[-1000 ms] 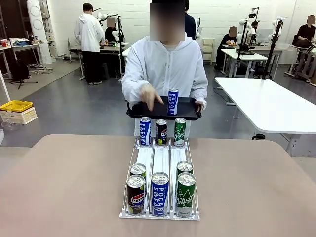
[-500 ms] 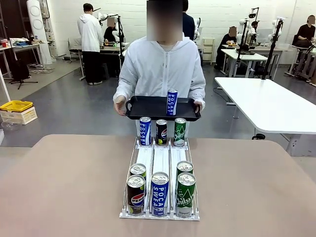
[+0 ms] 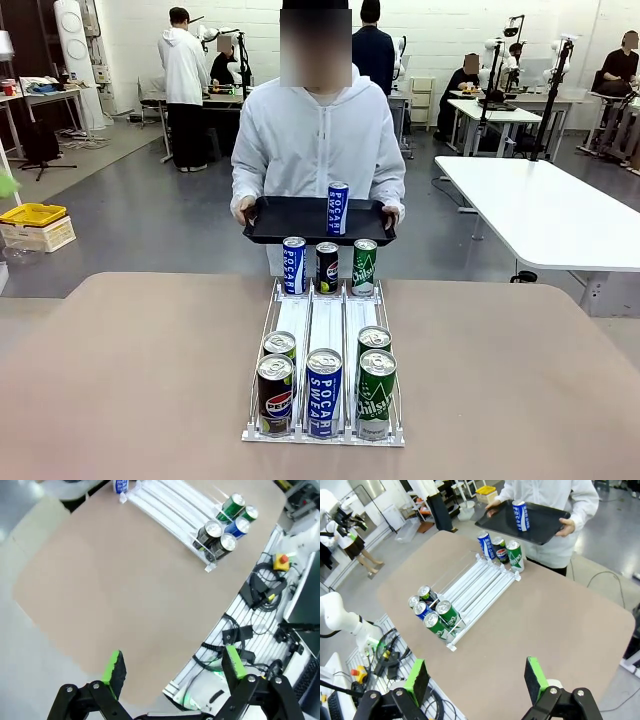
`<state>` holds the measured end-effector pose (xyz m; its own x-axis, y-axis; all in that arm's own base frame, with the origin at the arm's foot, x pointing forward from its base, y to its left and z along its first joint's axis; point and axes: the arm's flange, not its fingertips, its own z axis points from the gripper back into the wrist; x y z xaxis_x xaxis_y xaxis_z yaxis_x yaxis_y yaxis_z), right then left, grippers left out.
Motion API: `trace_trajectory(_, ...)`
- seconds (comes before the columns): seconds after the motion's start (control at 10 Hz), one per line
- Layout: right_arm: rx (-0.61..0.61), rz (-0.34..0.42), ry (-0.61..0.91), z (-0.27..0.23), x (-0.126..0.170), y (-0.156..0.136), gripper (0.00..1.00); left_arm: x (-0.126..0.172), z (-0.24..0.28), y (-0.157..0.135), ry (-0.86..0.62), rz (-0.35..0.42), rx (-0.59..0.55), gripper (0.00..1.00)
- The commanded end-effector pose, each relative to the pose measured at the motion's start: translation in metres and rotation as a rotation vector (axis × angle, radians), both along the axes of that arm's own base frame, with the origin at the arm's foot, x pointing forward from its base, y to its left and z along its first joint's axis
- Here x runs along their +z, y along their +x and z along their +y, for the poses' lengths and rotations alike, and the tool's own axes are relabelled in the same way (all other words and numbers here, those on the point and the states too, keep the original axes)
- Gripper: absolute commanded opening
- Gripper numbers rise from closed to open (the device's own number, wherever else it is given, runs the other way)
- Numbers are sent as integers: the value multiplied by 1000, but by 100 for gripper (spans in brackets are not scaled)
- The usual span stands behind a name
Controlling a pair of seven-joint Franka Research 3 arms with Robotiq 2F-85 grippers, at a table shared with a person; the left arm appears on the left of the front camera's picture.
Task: Retrieve and hand over the desired beverage to the person.
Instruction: Pick up another can of the same type that the person held from the Automatic Can Dispenser.
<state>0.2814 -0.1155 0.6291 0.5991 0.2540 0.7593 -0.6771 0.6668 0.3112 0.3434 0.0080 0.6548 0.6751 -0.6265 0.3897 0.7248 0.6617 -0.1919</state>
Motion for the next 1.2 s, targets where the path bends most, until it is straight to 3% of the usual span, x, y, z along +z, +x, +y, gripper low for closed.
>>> trace_trajectory(0.0,19,-17,32,0,0,2,100,-1,-81,0,126,84,150,100)
trace_trajectory(0.1,19,-17,32,0,0,2,100,-6,-125,1,145,123,234,100)
trace_trajectory(0.3,19,-17,32,0,0,2,100,-41,-202,-8,225,302,467,100)
trace_trajectory(0.5,19,-17,32,0,0,2,100,-76,-247,-20,262,247,605,100)
trace_trajectory(0.7,19,-17,32,0,0,2,100,-97,-268,-24,274,221,646,100)
trace_trajectory(0.8,19,-17,32,0,0,2,100,-98,-263,-23,244,245,602,100)
trace_trajectory(1.1,19,-17,32,0,0,2,100,-92,-268,-25,262,258,626,100)
